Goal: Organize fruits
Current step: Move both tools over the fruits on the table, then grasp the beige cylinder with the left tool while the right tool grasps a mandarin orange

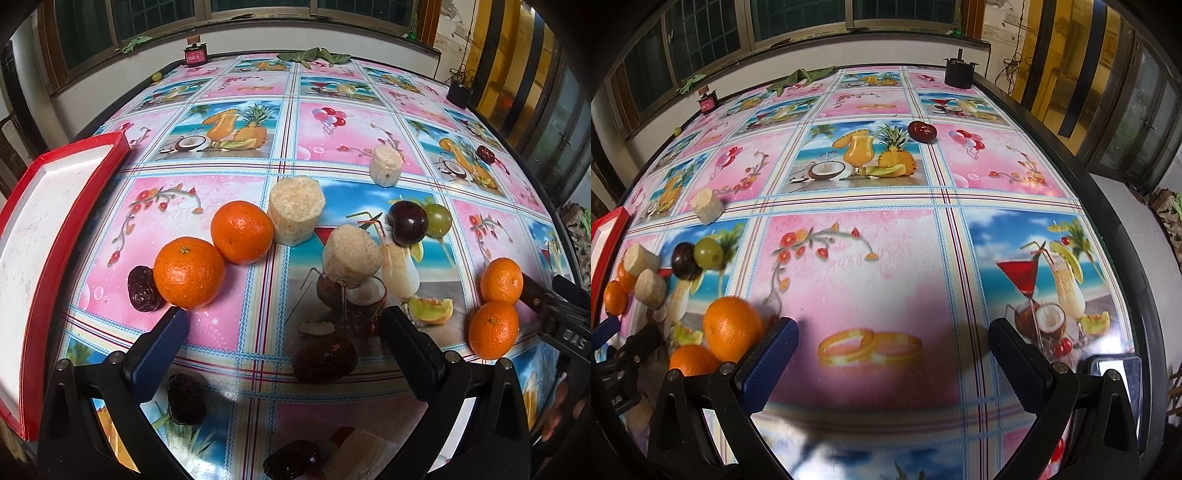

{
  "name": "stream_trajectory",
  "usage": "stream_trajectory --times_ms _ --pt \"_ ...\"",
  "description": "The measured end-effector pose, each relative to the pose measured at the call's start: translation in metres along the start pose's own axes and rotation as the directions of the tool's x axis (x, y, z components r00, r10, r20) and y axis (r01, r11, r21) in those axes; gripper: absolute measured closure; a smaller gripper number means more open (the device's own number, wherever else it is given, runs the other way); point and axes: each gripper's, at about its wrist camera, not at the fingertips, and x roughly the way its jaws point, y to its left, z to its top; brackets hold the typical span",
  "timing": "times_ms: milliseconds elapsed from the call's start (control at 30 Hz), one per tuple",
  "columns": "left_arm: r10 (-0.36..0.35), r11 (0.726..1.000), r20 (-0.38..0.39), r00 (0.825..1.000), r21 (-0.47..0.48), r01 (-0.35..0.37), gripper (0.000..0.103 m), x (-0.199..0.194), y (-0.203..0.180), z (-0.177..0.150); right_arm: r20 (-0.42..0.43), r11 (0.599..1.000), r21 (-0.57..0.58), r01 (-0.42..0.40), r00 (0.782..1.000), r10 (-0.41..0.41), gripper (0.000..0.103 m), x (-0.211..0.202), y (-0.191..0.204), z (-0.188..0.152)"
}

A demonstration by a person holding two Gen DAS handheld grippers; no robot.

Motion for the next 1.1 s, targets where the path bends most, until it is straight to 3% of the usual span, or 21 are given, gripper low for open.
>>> stream_trajectory --times_ms 367,500,767,1100 --pt "-0.031 0.999 0.012 0.999 -0.017 0.031 0.000 -0.003 0.004 -0.001 0.094 0.999 -0.043 -0.010 0.995 0.014 0.000 -0.053 0.014 0.000" --pt "-0.026 0.999 0.001 1.000 0.020 0.026 0.000 -0.009 0.007 -0.002 0.107 0.997 -0.069 -0.028 0.994 0.035 0.000 -0.064 0.022 -0.003" --pt "0.004 0.999 0.017 1.000 0.051 -0.005 0.000 -0.050 0.051 -0.022 0.169 0.979 -0.156 -0.128 0.973 0.154 0.000 -0.091 0.041 -0.021" --pt "-0.091 0.994 -0.041 0.995 0.058 0.094 0.000 -0.068 0.076 -0.035 0.161 0.942 -0.243 -0.233 0.948 0.276 0.008 -0.107 0.058 -0.040"
